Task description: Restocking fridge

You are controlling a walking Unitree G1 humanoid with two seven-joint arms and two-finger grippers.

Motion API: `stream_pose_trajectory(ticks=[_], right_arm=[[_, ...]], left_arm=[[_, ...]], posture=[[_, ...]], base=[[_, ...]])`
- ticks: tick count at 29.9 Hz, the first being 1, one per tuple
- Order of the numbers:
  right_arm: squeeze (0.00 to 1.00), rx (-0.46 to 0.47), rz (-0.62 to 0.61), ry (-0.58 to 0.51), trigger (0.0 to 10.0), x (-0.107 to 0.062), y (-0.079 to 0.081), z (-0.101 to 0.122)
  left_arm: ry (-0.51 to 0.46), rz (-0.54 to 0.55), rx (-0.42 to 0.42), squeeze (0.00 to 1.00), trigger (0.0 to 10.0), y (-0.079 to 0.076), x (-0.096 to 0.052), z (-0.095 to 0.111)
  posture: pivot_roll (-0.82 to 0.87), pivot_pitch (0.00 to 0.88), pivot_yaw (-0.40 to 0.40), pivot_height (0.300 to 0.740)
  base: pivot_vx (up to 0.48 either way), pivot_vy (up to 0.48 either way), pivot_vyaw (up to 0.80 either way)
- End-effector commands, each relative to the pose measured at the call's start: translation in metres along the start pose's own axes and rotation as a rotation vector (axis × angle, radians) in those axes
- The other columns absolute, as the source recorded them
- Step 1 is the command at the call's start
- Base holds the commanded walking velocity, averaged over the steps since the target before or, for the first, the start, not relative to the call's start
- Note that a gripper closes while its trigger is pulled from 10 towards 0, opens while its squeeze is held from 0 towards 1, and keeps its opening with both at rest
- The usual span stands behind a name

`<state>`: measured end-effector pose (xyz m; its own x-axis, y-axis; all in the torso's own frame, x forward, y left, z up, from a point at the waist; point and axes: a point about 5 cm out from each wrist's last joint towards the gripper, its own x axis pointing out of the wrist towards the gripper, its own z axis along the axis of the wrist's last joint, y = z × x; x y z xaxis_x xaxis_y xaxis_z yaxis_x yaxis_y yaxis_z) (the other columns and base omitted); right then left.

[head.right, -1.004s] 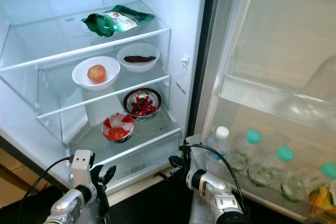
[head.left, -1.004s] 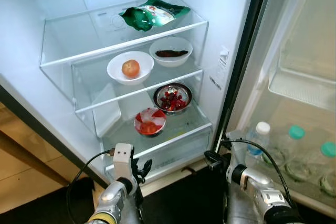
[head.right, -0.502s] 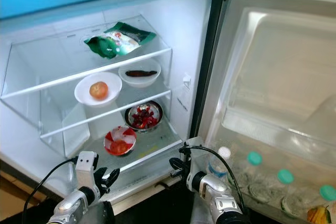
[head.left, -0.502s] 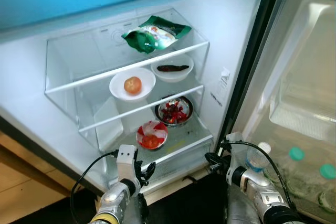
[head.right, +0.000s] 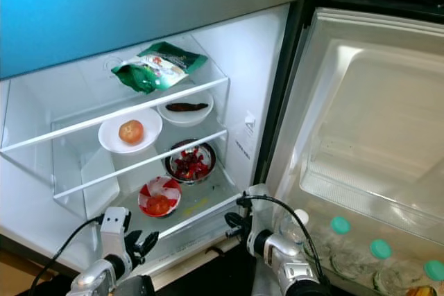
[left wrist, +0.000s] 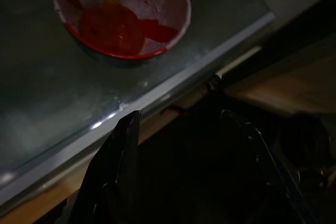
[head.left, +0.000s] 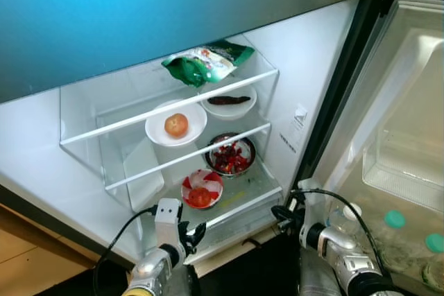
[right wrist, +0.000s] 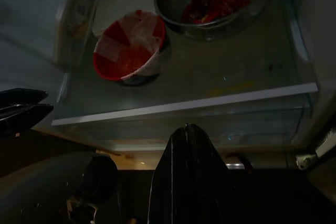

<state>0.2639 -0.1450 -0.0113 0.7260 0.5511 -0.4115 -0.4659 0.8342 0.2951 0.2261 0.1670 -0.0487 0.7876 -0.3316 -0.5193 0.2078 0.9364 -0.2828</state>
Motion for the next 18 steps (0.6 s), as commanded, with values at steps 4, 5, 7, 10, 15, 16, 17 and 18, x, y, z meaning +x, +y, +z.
stream_pose_trajectory(ticks=[4,5,7,10,15,16,17,18], right_arm=[[0.0,0.012,-0.024,0.015,10.0,-0.0026,-0.0022,-0.0076],[0.0,0.012,-0.024,0.015,10.0,-0.0025,-0.0022,-0.0076],[0.0,0.012,-0.023,0.015,10.0,-0.0025,-0.0023,-0.0075],[0.0,0.026,0.018,-0.004,10.0,-0.0015,0.0001,-0.0044],[0.0,0.017,0.024,-0.019,10.0,-0.0014,0.0001,-0.0024],[0.0,0.017,0.024,-0.019,10.0,-0.0014,0.0001,-0.0025],[0.0,0.018,0.025,-0.019,10.0,-0.0014,0.0002,-0.0025],[0.0,0.018,0.027,-0.02,10.0,-0.0013,0.0003,-0.0025]], left_arm=[[0.043,-0.013,-0.008,0.0,10.0,-0.0041,-0.0023,-0.0113],[0.043,-0.013,-0.008,0.0,10.0,-0.0041,-0.0023,-0.0113],[0.043,-0.013,-0.008,0.0,10.0,-0.0042,-0.0022,-0.0112],[0.053,-0.024,0.004,0.0,10.0,-0.0069,-0.0012,-0.0122],[0.057,-0.015,0.004,0.0,10.0,-0.0064,-0.0016,-0.0131],[0.057,-0.015,0.004,0.0,10.0,-0.0064,-0.0016,-0.0131],[0.059,-0.017,0.007,0.0,10.0,-0.0063,-0.0018,-0.0135],[0.062,-0.018,0.01,0.0,10.0,-0.0062,-0.002,-0.0139]], posture=[[-0.01,0.043,0.036,0.598],[-0.01,0.043,0.036,0.598],[-0.01,0.042,0.035,0.598],[-0.01,0.042,0.034,0.608],[-0.01,0.042,0.034,0.632],[-0.01,0.042,0.034,0.637],[-0.01,0.042,0.034,0.642],[-0.01,0.042,0.034,0.647]], base=[[0.0,0.0,0.0],[0.0,0.0,0.0],[0.0,0.0,0.0],[0.0,0.0,0.0],[0.0,0.0,0.0],[0.0,0.0,0.0],[0.0,0.0,0.0],[0.0,0.0,0.0]])
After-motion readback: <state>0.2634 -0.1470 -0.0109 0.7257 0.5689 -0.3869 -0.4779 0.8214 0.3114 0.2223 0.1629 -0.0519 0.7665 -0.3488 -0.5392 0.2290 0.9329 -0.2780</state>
